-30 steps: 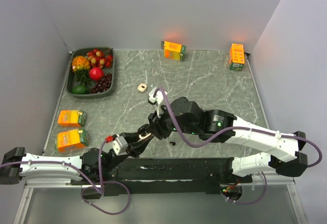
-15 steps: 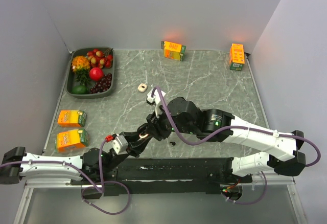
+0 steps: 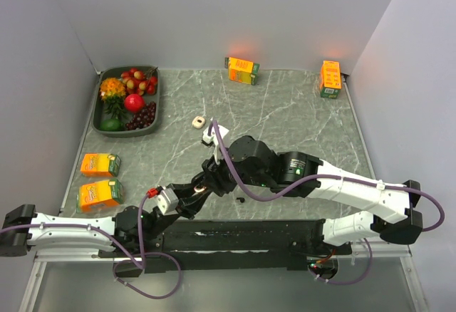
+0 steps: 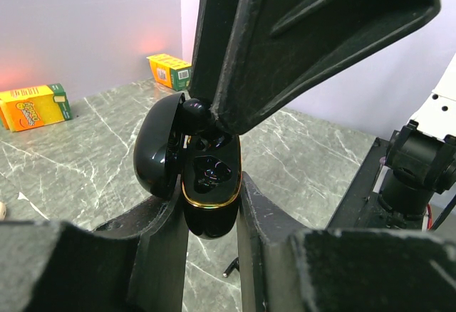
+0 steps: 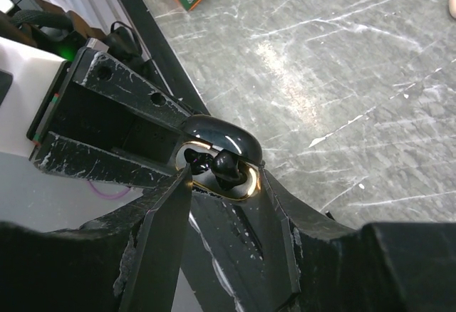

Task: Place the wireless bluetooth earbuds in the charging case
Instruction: Place the earbud in the charging case.

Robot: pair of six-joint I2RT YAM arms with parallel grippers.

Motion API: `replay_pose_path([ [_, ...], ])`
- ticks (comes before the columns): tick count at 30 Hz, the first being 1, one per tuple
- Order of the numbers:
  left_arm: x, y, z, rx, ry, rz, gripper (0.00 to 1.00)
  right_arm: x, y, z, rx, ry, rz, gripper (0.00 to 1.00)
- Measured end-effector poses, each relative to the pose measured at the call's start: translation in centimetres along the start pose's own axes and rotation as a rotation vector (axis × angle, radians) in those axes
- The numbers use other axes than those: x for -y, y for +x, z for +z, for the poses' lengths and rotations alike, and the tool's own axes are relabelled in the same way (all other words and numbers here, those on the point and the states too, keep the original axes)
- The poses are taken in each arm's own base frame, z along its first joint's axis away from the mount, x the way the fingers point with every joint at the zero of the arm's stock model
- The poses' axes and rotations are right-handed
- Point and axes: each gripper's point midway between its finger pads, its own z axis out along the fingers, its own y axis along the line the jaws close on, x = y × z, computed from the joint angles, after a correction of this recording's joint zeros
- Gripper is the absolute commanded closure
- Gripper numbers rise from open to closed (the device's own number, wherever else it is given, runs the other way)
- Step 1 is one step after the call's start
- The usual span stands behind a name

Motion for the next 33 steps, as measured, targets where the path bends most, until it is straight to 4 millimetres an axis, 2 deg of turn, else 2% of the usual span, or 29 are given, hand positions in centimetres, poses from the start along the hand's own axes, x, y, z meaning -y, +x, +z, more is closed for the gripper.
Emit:
replay_pose_path([
  [6,0.1,0.0,0.0,0.000,0.002,-0.006,0.99,0.2,0.0,0.3,-0.005,0.013,-0.002,0.53],
  [12,0.1,0.0,0.0,0.000,0.002,-0.015,0.99,0.2,0.0,0.5,-0.008,0.015,-0.015,0.59],
  [24,0.3,-0.2,-0.2,0.004,0.021,-0.016,0.99,0.1,0.0,0.4,-0.006,0.000,-0.046,0.85],
  [33,1.0,-0.9,-0.3,0.026,0.067,-0.023,0.99,-0.7,-0.1,-0.4,0.008,-0.066,-0.097,0.96],
])
